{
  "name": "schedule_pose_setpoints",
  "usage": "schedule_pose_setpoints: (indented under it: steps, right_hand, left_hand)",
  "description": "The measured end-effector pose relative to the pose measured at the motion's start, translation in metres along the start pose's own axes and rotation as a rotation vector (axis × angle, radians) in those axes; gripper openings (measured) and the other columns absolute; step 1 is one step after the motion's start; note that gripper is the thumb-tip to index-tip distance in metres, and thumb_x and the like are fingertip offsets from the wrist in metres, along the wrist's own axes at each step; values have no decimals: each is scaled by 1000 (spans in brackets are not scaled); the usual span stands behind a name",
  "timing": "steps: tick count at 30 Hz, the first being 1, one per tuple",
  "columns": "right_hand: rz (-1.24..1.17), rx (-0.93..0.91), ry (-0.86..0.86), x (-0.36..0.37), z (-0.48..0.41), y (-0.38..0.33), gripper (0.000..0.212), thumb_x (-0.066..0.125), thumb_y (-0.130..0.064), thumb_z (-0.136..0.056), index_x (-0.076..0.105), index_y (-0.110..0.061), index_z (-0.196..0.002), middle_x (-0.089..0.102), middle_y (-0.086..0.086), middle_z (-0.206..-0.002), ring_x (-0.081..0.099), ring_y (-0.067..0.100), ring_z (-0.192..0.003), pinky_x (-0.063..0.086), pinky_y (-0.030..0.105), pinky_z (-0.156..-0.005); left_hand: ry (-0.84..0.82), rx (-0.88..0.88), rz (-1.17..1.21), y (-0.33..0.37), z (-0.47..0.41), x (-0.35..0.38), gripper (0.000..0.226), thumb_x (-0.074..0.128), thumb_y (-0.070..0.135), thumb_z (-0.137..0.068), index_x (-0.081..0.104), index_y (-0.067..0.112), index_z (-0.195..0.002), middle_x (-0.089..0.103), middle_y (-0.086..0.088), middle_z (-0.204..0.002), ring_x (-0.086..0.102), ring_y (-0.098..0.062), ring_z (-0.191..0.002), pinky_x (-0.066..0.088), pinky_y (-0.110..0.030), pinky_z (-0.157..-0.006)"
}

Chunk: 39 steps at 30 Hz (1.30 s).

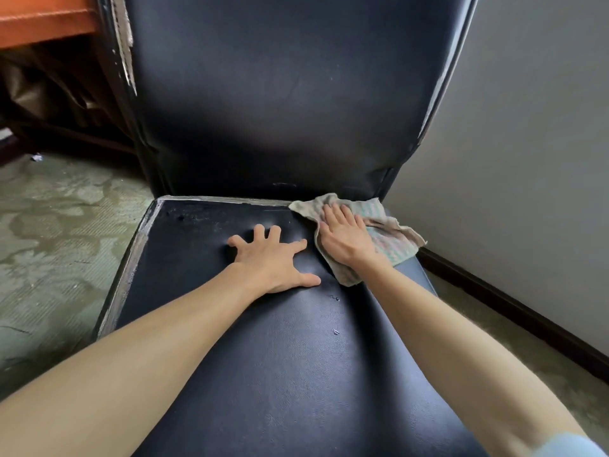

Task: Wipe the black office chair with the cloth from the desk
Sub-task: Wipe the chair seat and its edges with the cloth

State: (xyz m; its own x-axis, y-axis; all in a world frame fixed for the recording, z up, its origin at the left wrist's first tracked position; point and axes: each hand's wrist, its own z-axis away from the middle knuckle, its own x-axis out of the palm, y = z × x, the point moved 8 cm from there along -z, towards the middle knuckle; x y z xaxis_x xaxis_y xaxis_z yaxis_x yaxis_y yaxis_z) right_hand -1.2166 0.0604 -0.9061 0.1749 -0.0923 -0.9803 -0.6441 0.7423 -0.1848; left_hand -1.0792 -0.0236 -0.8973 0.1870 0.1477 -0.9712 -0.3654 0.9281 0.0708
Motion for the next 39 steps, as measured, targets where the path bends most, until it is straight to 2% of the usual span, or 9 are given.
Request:
schedule_pose_setpoints:
  steps: [3,7,10,13,17,23,29,33,39]
  right_hand:
    - [-14,21,12,-2,5,12,57,15,-40,-101,14,-20,-154,8,-2,-163,1,17,-149,0,38,-119]
    - [0,232,39,-16,26,61,60,15,-42,-100,15,-15,-153,5,3,-163,2,21,-149,3,43,-120]
    - [-47,283,15,-17,31,68,61,14,-41,-99,12,-14,-154,1,4,-163,-3,22,-149,0,43,-120]
    - [-58,305,20,-17,22,63,62,16,-40,-97,9,-18,-154,-1,3,-163,-5,23,-149,-2,44,-119]
    - [1,219,16,-13,0,40,59,16,-44,-97,14,-27,-153,6,-3,-163,0,22,-149,1,45,-117]
    - [2,-23,-10,10,-2,-17,57,9,-50,-98,7,-37,-153,1,-10,-162,-5,16,-149,-6,41,-117]
    - [25,142,28,-5,7,28,55,13,-42,-101,12,-26,-154,5,-4,-163,0,15,-149,2,41,-119]
    - [6,222,29,-8,5,39,56,13,-39,-101,12,-23,-154,5,-3,-163,-1,18,-149,0,43,-118]
    - [-5,3,10,1,3,-13,53,15,-37,-103,12,-26,-154,8,-9,-162,0,15,-149,-1,41,-119]
  left_hand:
    - [-11,-1,8,0,2,-3,87,39,91,-65,23,54,-143,24,-7,-150,17,-34,-135,24,-66,-98]
    - [-6,5,49,-8,-6,-23,88,47,87,-63,29,50,-141,25,-8,-147,19,-32,-135,26,-64,-100]
    - [33,-3,17,-16,-17,-37,88,42,85,-72,22,44,-148,14,-11,-157,11,-36,-143,20,-68,-104]
    - [-18,35,5,-21,-24,-22,84,38,83,-77,16,46,-149,10,-7,-160,7,-34,-145,16,-67,-106]
    - [-15,40,48,-29,-26,-1,81,29,85,-78,10,51,-148,1,0,-163,-4,-29,-147,7,-66,-107]
    - [-14,48,23,-32,-28,3,82,26,87,-77,7,51,-149,-3,2,-163,-6,-28,-148,7,-66,-106]
    - [-35,66,56,-31,-27,2,80,31,83,-80,5,52,-148,-6,2,-163,-11,-26,-148,2,-65,-108]
    - [-51,88,53,-28,-32,0,80,34,82,-80,6,52,-148,-5,2,-163,-10,-26,-148,1,-65,-108]
    - [-45,118,39,-27,-37,1,81,33,84,-78,9,52,-148,-2,3,-163,-8,-25,-148,2,-67,-108]
